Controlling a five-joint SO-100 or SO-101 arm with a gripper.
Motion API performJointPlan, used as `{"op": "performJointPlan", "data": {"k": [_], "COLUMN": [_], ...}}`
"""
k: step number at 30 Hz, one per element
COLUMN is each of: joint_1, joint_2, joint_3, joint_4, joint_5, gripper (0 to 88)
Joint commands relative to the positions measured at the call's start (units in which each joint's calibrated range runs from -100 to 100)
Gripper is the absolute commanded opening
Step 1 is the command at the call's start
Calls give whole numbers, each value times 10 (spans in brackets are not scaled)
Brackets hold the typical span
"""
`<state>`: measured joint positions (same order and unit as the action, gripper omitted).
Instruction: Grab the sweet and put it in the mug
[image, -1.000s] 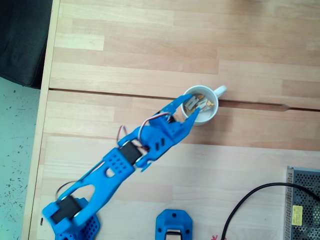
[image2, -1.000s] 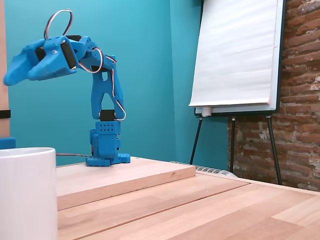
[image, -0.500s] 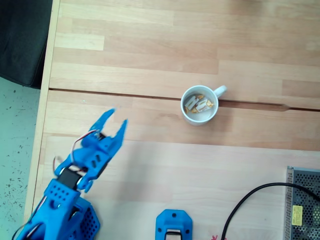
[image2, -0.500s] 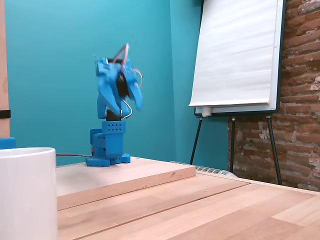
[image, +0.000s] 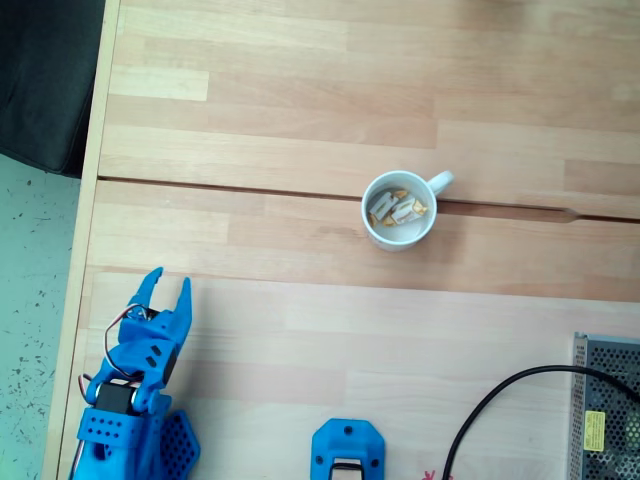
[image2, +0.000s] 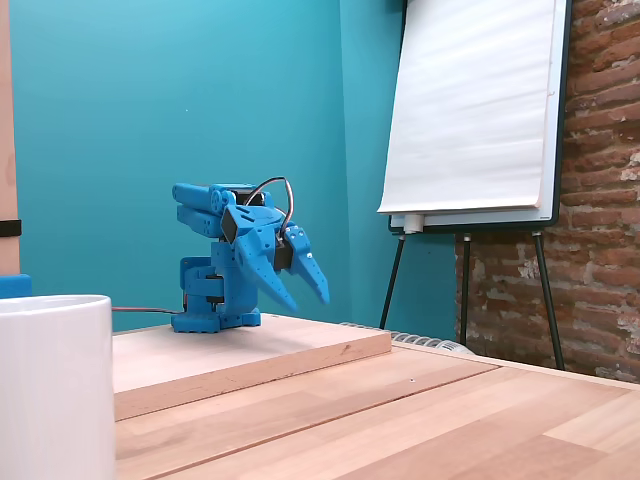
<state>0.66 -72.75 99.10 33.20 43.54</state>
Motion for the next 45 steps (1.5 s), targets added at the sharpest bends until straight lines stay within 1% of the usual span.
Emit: {"op": "performJointPlan", "data": {"k": [1, 4, 8, 10, 19, 45], "joint_1": [-16, -27, -46, -52, -50, -55], "joint_2": [-11, -12, -12, -12, -12, -12], "joint_3": [9, 9, 9, 9, 9, 9], "joint_4": [1, 1, 1, 1, 0, 0], "joint_5": [-2, -2, -2, -2, -1, -1], "gripper": [155, 140, 41, 18, 70, 70]}}
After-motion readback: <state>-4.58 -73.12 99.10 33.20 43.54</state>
